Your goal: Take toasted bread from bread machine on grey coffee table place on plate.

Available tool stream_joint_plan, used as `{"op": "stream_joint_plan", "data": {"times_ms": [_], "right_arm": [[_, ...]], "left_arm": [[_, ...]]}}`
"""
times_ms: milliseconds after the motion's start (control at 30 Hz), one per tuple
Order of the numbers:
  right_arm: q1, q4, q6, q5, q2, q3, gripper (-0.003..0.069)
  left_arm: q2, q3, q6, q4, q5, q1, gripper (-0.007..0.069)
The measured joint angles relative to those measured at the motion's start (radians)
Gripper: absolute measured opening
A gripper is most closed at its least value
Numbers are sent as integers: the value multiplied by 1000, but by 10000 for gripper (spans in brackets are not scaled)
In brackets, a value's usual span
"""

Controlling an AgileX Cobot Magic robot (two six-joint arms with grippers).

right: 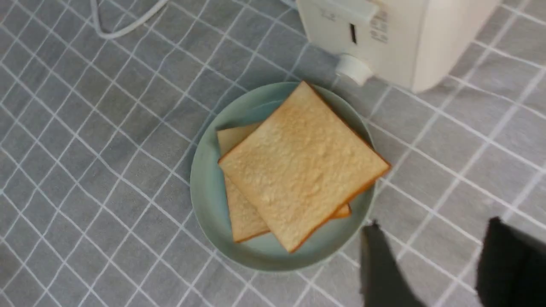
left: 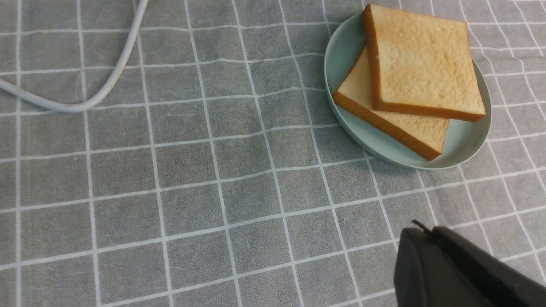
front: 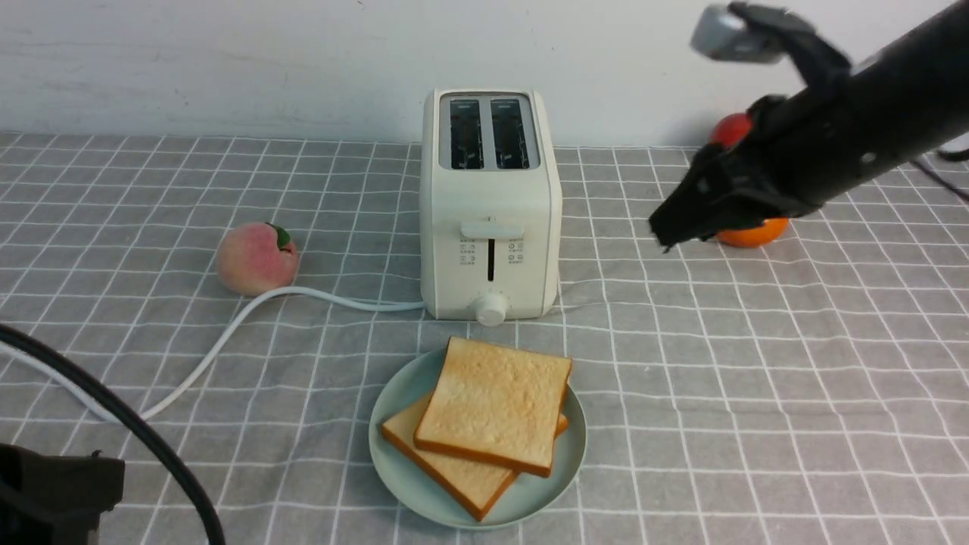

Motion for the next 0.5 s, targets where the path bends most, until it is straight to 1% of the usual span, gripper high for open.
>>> {"op": "stream_joint_plan", "data": {"times_ms": [33, 100, 133, 167, 200, 233, 333, 433, 467, 500], "right_arm": [[-2, -50, 61, 32, -64, 0, 149], [-2, -97, 120, 53, -155, 6, 41], [-2, -130, 156, 59, -230, 21, 1], [-2, -157, 182, 55, -295, 38, -9], [-2, -163, 187, 54, -308, 38, -10], [-2, -198, 215, 32, -403, 72, -8], [-2, -288, 277, -75, -622, 188, -1], [-3, -366, 342, -242, -839, 385, 0], [-4, -397, 366, -336, -945, 497, 0], [-4, -409, 380, -391, -1001, 564, 0]], "left_arm": [[0, 0, 0, 0, 0, 0, -14], [0, 0, 0, 0, 0, 0, -14], [0, 0, 0, 0, -3, 0, -14], [0, 0, 0, 0, -9, 0, -14], [0, 0, 0, 0, -9, 0, -14], [0, 0, 0, -1, -18, 0, -14], [0, 0, 0, -7, -39, 0, -14], [0, 0, 0, -20, -63, 0, -14], [0, 0, 0, -31, -72, 0, -14], [0, 0, 0, -37, -77, 0, -14]]}}
